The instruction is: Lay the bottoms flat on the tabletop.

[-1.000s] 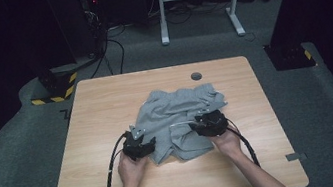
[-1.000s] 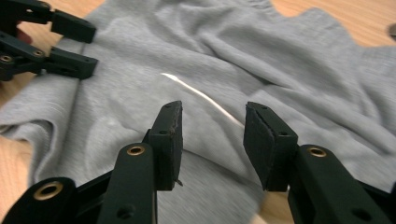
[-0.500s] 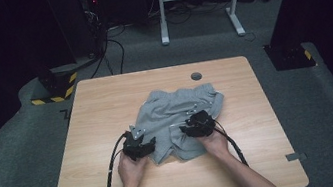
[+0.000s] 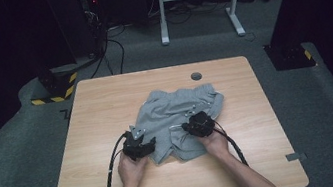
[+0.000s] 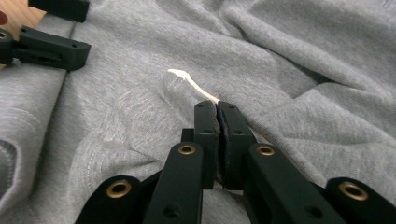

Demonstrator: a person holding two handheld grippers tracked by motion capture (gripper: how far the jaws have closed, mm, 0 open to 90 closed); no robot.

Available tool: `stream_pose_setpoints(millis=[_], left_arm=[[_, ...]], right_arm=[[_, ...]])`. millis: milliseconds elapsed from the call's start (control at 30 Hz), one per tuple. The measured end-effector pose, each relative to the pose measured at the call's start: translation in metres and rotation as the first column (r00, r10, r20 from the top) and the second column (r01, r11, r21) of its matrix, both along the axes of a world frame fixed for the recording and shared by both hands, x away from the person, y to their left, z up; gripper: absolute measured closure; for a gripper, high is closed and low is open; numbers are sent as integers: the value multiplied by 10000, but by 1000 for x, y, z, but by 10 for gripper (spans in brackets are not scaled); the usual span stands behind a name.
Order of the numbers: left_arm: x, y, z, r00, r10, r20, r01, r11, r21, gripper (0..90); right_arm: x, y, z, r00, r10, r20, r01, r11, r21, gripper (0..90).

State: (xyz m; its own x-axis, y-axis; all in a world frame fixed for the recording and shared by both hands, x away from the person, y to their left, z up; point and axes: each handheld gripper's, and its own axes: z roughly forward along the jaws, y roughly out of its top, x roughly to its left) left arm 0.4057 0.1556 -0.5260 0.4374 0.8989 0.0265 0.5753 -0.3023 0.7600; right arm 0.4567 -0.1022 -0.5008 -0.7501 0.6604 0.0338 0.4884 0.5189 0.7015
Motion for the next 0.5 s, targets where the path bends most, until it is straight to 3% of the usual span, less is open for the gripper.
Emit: stream_pose_setpoints(millis=[500], left_arm=[[0,0,0,10000,-16,-11,15,10000,-23,404]], right_arm=[[-16,-18,22,9990,271,367,-285,9988,388,879]])
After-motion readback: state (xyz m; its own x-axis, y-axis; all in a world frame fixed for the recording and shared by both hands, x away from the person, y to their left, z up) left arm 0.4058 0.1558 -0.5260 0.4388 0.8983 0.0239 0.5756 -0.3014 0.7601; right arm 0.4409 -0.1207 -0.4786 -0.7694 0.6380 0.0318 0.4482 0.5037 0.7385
